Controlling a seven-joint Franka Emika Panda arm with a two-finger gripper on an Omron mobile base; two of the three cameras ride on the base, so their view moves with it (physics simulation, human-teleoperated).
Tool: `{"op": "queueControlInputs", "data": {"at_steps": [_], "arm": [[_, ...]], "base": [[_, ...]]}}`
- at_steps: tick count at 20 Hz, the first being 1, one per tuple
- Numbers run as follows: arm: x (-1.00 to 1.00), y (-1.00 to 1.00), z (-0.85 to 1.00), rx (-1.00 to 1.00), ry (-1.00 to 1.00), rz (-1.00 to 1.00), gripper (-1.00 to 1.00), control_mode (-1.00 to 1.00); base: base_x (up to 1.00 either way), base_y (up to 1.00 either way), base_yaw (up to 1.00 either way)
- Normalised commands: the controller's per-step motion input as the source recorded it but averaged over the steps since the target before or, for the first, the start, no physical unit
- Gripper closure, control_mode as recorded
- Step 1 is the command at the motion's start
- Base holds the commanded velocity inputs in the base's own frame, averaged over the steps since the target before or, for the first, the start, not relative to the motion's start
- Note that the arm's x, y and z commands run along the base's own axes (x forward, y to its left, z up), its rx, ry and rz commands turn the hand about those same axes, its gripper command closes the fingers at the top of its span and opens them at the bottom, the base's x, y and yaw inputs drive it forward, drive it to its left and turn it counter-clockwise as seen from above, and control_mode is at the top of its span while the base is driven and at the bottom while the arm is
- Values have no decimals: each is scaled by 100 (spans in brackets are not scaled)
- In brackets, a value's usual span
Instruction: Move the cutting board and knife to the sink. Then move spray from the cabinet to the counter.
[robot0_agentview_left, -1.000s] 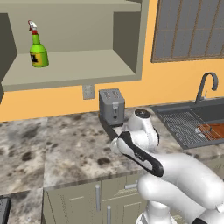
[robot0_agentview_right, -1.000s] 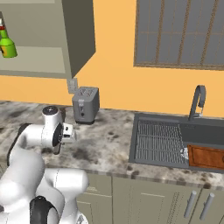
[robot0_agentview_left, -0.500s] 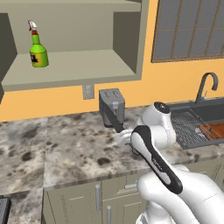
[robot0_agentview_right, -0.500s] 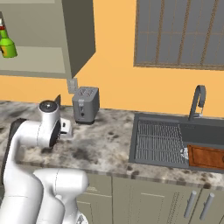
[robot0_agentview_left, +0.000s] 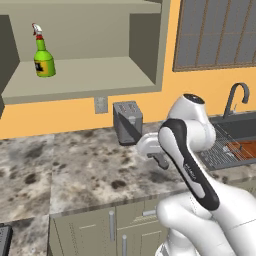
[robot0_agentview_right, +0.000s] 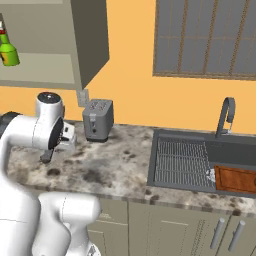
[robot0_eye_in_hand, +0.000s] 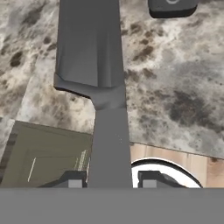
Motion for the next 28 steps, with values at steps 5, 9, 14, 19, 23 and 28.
{"op": "queueControlInputs", "data": {"at_steps": [5, 9, 14, 19, 23, 28], "arm": [[-61, 0, 59, -1, 16, 0, 100, -100], [-54, 0, 37, -1, 9, 0, 100, -100], [-31, 0, 5, -3, 6, 0, 100, -100], [-9, 0, 0, -1, 1, -3, 100, -100], [-8, -8, 0, 0, 0, -4, 100, -100], [-11, -8, 0, 0, 0, -2, 100, 100]], "base": [[0, 0, 0], [0, 0, 0], [0, 0, 0], [0, 0, 0], [0, 0, 0], [-41, -16, -5]]}}
